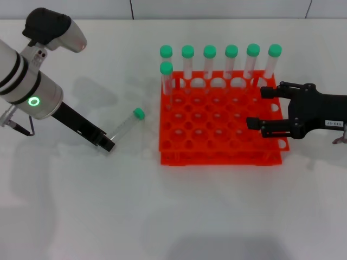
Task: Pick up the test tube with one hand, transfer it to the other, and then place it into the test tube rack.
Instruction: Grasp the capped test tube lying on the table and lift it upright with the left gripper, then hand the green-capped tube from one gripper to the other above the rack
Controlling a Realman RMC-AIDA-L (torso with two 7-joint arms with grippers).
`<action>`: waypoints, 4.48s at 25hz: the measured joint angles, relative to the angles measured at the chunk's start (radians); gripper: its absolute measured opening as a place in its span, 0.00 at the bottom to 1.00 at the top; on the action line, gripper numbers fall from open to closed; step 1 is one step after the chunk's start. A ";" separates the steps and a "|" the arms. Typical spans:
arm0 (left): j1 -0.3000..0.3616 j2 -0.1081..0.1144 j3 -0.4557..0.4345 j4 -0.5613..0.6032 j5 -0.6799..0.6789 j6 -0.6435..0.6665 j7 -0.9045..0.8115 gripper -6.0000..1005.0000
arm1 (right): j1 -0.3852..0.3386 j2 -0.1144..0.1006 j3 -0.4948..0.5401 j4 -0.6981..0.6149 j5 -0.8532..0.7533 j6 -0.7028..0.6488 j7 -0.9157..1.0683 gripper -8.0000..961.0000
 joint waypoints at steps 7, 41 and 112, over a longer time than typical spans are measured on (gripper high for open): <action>0.005 0.000 -0.006 0.006 -0.005 -0.004 -0.013 0.22 | -0.002 0.000 0.000 0.000 0.001 0.000 -0.001 0.89; 0.248 0.043 -0.267 0.308 -0.649 -0.010 0.361 0.22 | -0.003 0.002 0.037 -0.005 0.016 0.029 -0.008 0.88; 0.144 -0.036 -0.113 -0.043 -0.962 -0.022 0.913 0.25 | 0.038 0.003 0.088 -0.003 0.107 0.059 -0.092 0.88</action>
